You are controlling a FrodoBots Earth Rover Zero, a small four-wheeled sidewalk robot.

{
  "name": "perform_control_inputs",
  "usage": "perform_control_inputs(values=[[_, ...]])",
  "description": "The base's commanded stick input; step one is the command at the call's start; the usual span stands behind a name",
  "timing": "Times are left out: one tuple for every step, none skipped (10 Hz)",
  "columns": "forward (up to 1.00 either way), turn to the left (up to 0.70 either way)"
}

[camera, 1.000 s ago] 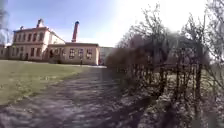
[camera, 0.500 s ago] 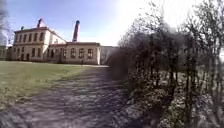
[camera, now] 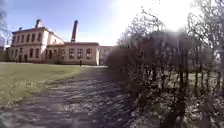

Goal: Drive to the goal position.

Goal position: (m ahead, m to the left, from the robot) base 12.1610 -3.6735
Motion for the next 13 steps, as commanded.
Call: perform_control_inputs(values=[[0.85,0.00],[0.85,0.00],[0.85,0.00],[0.85,0.00],[0.85,0.00],[0.85,0.00],[0.85,0.00],[0.85,0.00],[0.85,0.00],[0.85,0.00],[0.85,0.00],[0.85,0.00],[0.85,0.00]])
